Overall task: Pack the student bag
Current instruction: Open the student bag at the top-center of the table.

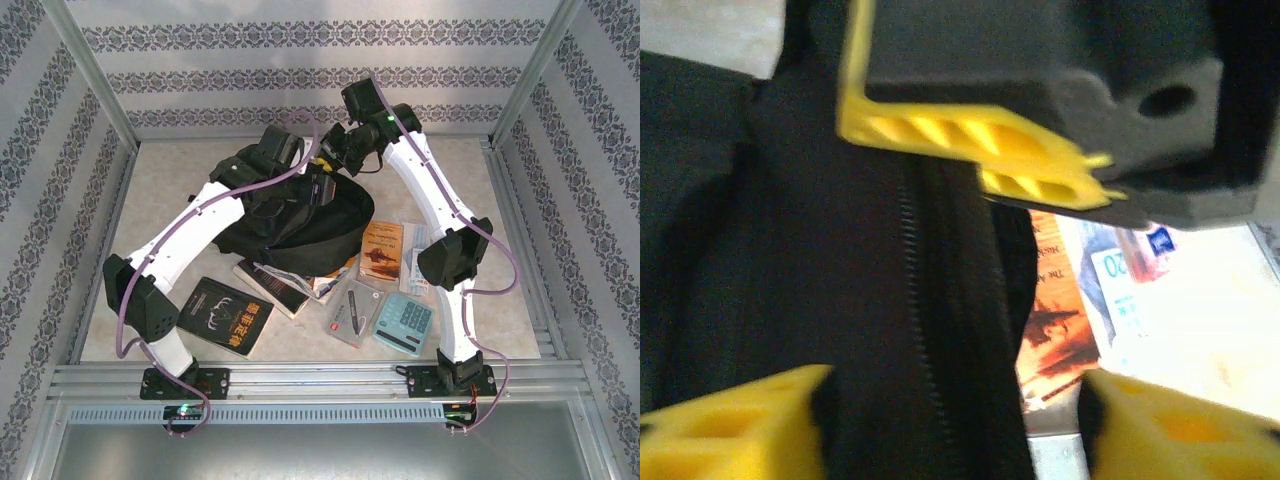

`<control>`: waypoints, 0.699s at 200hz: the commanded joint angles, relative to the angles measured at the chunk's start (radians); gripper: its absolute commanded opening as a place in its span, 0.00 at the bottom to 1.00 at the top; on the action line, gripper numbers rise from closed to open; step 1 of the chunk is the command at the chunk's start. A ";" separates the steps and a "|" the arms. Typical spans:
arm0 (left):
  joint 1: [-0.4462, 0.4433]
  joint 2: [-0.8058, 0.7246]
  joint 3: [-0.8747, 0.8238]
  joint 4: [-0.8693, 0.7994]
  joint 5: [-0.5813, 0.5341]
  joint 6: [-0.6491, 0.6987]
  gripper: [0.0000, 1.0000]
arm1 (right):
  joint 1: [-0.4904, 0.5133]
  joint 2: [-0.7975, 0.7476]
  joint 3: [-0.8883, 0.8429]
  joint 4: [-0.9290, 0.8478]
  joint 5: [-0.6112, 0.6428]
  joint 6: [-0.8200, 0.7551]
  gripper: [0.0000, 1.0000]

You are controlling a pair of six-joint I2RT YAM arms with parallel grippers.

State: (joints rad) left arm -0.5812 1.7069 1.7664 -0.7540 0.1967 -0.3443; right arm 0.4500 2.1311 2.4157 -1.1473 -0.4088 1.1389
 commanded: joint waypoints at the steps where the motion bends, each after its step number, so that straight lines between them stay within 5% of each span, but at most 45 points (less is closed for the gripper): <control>1: -0.008 0.023 0.068 -0.056 -0.113 0.021 0.48 | 0.015 -0.015 0.027 0.021 -0.021 0.016 0.00; 43: -0.008 0.072 0.120 -0.083 -0.184 0.036 0.20 | 0.020 -0.041 -0.009 0.036 -0.018 0.018 0.02; 71: -0.006 0.063 0.117 -0.089 -0.210 0.046 0.00 | 0.010 -0.066 -0.044 0.044 0.002 0.003 0.34; 140: 0.023 0.043 0.130 -0.067 -0.206 -0.018 0.00 | -0.023 -0.225 -0.172 0.007 0.223 -0.239 0.63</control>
State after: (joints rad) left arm -0.5755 1.7741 1.8622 -0.8017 0.0059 -0.3195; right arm 0.4374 2.0201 2.3203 -1.1164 -0.3164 1.0351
